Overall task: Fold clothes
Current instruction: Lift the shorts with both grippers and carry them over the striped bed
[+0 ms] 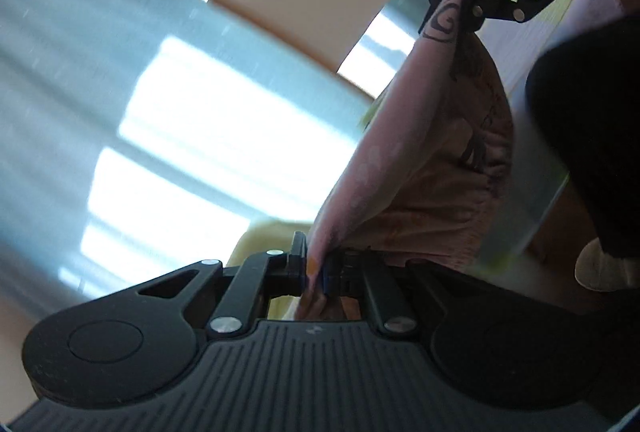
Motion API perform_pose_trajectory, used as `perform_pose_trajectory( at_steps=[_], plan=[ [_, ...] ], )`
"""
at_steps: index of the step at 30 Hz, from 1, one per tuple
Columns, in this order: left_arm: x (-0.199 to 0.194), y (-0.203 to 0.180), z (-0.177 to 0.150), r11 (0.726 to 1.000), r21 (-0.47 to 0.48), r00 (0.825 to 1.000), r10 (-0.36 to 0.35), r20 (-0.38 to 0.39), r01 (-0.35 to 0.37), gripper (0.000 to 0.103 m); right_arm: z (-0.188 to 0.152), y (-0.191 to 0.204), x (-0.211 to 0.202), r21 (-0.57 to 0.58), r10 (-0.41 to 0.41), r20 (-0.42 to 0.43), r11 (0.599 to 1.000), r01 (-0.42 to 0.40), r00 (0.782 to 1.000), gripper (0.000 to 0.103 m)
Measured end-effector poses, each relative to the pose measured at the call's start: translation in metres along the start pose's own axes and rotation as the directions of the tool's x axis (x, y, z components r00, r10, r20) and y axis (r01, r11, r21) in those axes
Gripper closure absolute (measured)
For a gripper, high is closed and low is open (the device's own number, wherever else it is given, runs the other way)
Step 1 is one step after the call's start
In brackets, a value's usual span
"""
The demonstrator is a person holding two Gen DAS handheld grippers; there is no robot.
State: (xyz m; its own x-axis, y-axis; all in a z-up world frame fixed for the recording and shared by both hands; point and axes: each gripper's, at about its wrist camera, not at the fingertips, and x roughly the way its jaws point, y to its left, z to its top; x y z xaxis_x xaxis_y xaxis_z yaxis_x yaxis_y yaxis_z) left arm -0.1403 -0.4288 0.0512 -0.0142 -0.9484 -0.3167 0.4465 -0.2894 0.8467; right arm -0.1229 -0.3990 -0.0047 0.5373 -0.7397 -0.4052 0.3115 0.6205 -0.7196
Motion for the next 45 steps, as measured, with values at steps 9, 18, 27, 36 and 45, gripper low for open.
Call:
perform_pose_trajectory(
  at_steps=[9, 18, 27, 36, 45],
  plan=[
    [0.104, -0.034, 0.088, 0.977, 0.130, 0.960, -0.193, 0.202, 0.170, 0.097, -0.115, -0.067, -0.037, 0.178, -0.082, -0.273, 0.975, 0.134, 0.959, 0.093],
    [0.203, -0.003, 0.130, 0.988, 0.129, 0.943, -0.124, 0.310, 0.088, 0.097, -0.167, -0.171, -0.002, 0.089, -0.340, -0.380, 0.912, 0.400, 0.860, 0.093],
    [0.272, -0.100, 0.056, 0.933, 0.219, 0.943, -0.313, 0.110, 0.285, 0.094, -0.229, -0.115, 0.078, 0.224, -0.062, -0.484, 0.955, 0.193, 0.873, 0.092],
    [0.262, -0.111, 0.014, 0.933, 0.274, 0.957, -0.271, 0.102, 0.235, 0.073, -0.240, -0.073, 0.069, 0.113, -0.038, -0.534, 0.987, 0.115, 0.845, 0.079],
    [0.254, -0.120, 0.001, 0.924, 0.298, 0.955, -0.279, 0.097, 0.240, 0.093, -0.244, -0.051, 0.058, 0.139, -0.024, -0.548, 0.983, 0.119, 0.836, 0.092]
  ],
)
